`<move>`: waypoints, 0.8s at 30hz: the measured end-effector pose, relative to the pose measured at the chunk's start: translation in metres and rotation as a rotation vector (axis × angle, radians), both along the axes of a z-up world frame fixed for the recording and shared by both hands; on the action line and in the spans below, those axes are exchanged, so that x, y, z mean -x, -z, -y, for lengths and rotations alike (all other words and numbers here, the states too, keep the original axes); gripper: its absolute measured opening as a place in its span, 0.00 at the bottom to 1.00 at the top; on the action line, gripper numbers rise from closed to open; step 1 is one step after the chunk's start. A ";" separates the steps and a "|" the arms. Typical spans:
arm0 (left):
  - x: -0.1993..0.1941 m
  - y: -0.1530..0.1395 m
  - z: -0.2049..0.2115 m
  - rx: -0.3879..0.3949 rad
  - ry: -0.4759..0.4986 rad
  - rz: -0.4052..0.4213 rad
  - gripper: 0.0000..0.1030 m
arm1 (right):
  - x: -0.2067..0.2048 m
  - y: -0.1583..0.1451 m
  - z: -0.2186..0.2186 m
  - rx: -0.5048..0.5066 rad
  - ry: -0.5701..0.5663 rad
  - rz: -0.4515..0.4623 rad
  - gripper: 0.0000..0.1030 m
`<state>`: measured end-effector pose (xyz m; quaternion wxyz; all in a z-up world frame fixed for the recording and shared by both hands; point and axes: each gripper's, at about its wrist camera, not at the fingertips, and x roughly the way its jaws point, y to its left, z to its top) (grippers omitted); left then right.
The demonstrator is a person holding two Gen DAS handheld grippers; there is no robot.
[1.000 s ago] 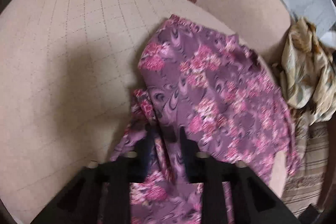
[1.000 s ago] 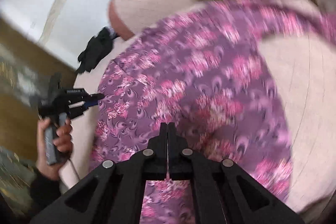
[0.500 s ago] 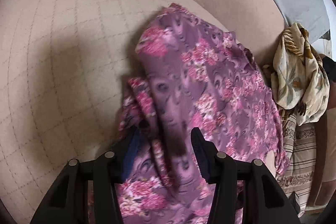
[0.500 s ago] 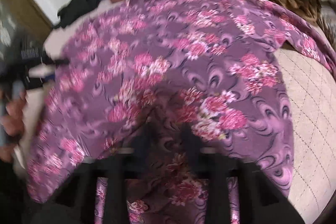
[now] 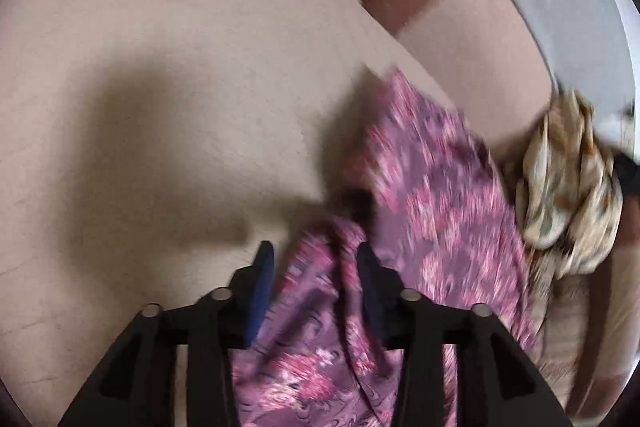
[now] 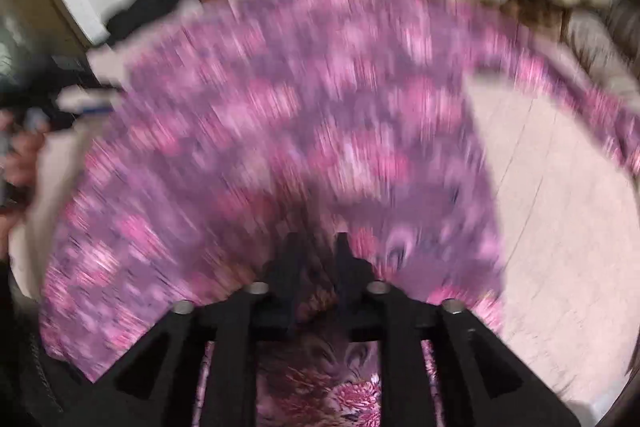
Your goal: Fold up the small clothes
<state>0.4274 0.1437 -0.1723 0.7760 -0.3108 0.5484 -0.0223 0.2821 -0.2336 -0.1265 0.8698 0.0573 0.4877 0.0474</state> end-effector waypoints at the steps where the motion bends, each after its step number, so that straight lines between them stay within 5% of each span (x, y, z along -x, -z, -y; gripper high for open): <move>1: -0.001 0.000 -0.007 -0.001 -0.023 -0.002 0.48 | 0.000 -0.019 0.000 -0.026 -0.018 0.053 0.79; 4: -0.012 0.009 -0.014 -0.022 -0.021 -0.039 0.46 | -0.033 -0.050 -0.014 -0.120 -0.142 0.056 0.80; 9: -0.028 0.021 0.007 0.099 0.049 -0.036 0.46 | -0.149 -0.062 -0.055 -0.324 -0.296 -0.022 0.80; 13: -0.035 0.033 0.016 0.150 0.065 -0.027 0.46 | -0.239 -0.028 -0.098 -0.368 -0.358 -0.159 0.79; 17: -0.036 0.037 0.022 0.109 0.056 -0.027 0.29 | -0.304 0.015 -0.145 -0.308 -0.382 -0.270 0.59; 18: -0.036 0.036 0.024 0.087 0.061 -0.030 0.20 | -0.319 0.027 -0.157 -0.286 -0.372 -0.290 0.57; 22: -0.035 0.035 0.021 0.075 0.047 -0.044 0.11 | -0.353 0.060 -0.183 -0.291 -0.314 -0.336 0.52; 24: -0.033 0.030 0.016 0.062 0.039 -0.044 0.09 | -0.358 0.073 -0.192 -0.263 -0.305 -0.364 0.33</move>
